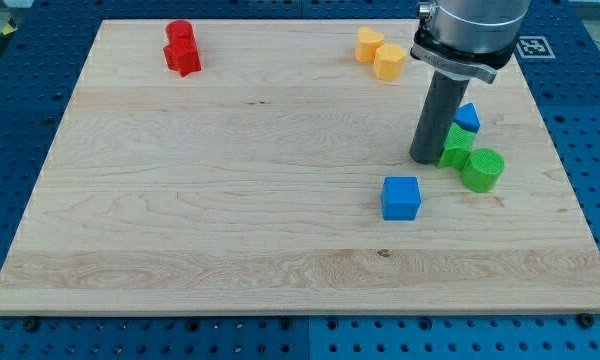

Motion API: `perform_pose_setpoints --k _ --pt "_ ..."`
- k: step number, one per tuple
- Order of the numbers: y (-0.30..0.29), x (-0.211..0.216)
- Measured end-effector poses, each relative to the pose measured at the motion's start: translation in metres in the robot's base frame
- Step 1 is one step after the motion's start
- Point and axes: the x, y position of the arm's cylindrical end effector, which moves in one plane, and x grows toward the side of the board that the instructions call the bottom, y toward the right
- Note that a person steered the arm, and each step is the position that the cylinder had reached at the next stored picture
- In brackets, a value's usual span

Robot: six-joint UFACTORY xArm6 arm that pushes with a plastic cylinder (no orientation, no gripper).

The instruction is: Move the blue cube to the center of the board

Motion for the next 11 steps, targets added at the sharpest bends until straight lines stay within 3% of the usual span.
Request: perform_pose_setpoints --k 1,3,4,7,11 --pt "-0.023 -0.032" --pt "0.016 -0.030" --pt "0.019 0.000" --pt "0.020 0.007" --pt "0.006 0.073"
